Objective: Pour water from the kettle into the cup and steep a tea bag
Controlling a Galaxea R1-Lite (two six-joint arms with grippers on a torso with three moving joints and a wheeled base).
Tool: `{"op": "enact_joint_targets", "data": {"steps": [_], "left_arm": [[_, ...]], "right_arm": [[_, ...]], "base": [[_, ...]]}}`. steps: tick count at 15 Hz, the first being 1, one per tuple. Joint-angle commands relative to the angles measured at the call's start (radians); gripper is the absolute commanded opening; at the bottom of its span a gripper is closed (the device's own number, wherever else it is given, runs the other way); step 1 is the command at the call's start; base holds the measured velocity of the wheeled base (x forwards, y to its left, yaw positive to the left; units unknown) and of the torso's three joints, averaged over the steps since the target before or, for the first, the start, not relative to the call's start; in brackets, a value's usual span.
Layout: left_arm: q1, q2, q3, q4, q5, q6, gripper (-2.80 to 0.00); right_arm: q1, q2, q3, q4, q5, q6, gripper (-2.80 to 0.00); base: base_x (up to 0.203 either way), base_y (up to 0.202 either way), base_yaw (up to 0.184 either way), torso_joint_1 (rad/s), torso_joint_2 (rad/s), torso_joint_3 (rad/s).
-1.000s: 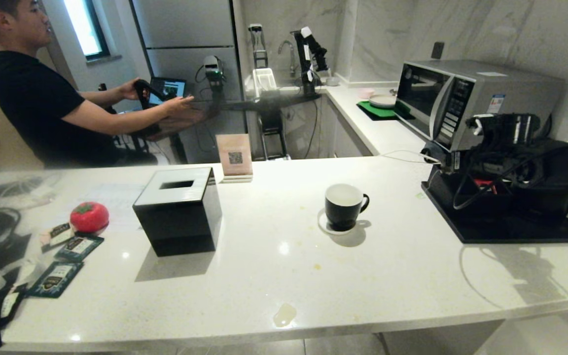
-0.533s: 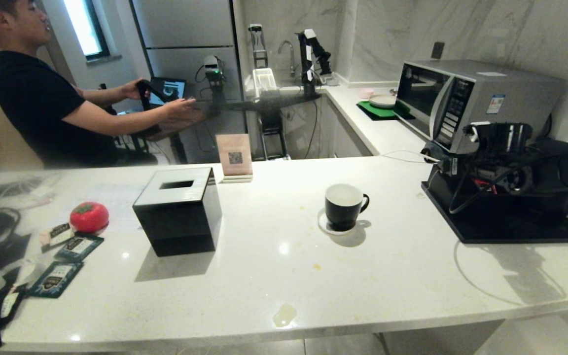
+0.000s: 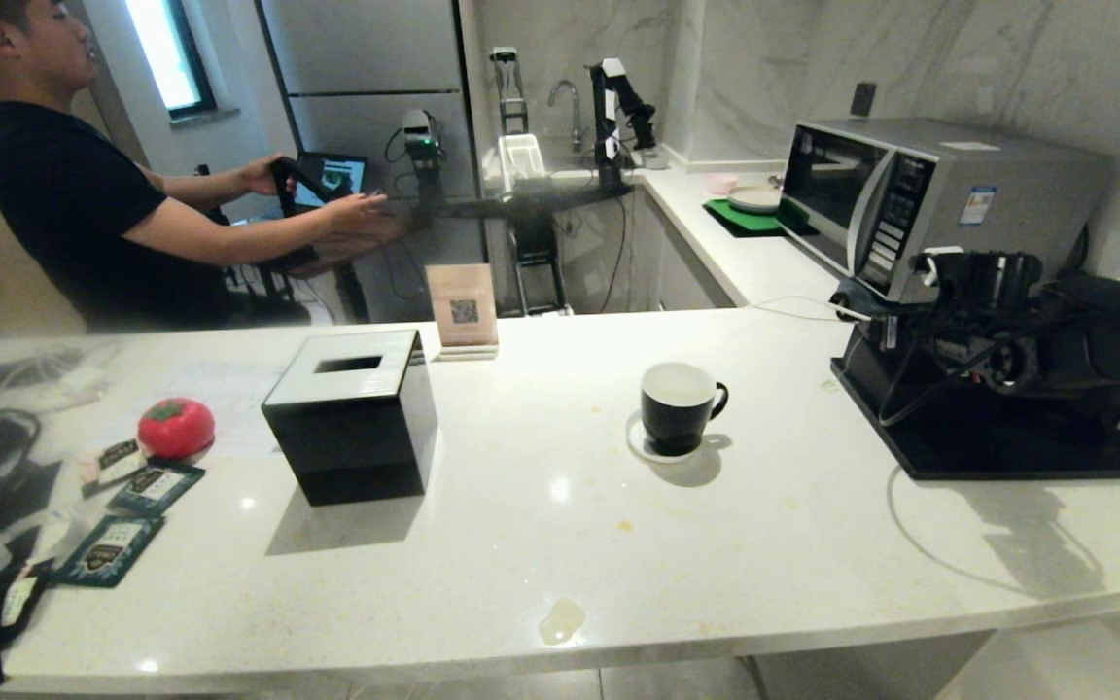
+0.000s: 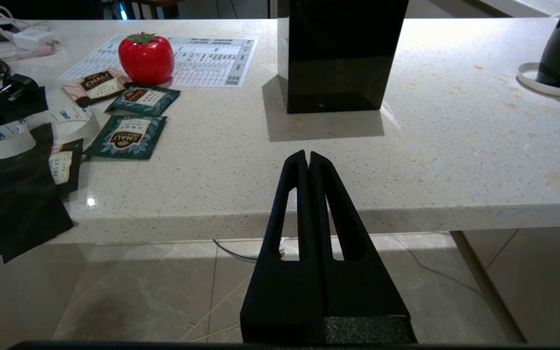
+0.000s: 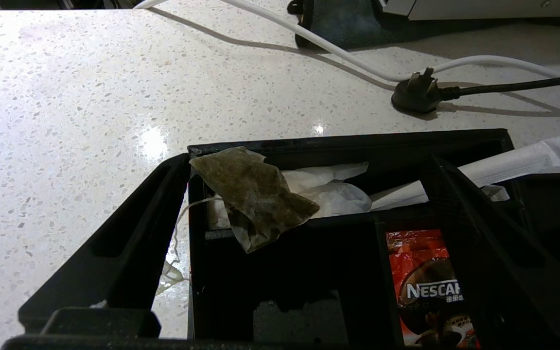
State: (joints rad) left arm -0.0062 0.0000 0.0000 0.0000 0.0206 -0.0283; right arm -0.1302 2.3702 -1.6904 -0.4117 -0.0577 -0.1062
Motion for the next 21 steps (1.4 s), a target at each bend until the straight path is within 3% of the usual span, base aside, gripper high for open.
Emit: {"op": "enact_joint_targets", "data": {"steps": [1, 6, 7, 21], "left_arm": [[0.000, 0.002, 0.000, 0.000, 0.001, -0.001, -2.80], [0.000, 0.002, 0.000, 0.000, 0.001, -0.001, -2.80], [0.000, 0.002, 0.000, 0.000, 0.001, -0.001, -2.80], [0.000, 0.002, 0.000, 0.000, 0.001, -0.001, -2.80]], "right_arm": [[0.000, 0.006, 0.000, -0.004, -0.001, -0.003, 0.00], [0.000, 0.007, 0.002, -0.004, -0.001, -0.004, 0.00], [0.000, 0.007, 0.003, -0.004, -0.001, -0.004, -2.80], [0.000, -0.017, 0.010, -0.010, 0.002, -0.003, -2.80]], "base": [[0.000, 0.000, 0.000, 0.000, 0.00, 0.000], [0.000, 0.000, 0.000, 0.000, 0.00, 0.000], [0.000, 0.000, 0.000, 0.000, 0.00, 0.000], [0.000, 0.000, 0.000, 0.000, 0.00, 0.000]]}}
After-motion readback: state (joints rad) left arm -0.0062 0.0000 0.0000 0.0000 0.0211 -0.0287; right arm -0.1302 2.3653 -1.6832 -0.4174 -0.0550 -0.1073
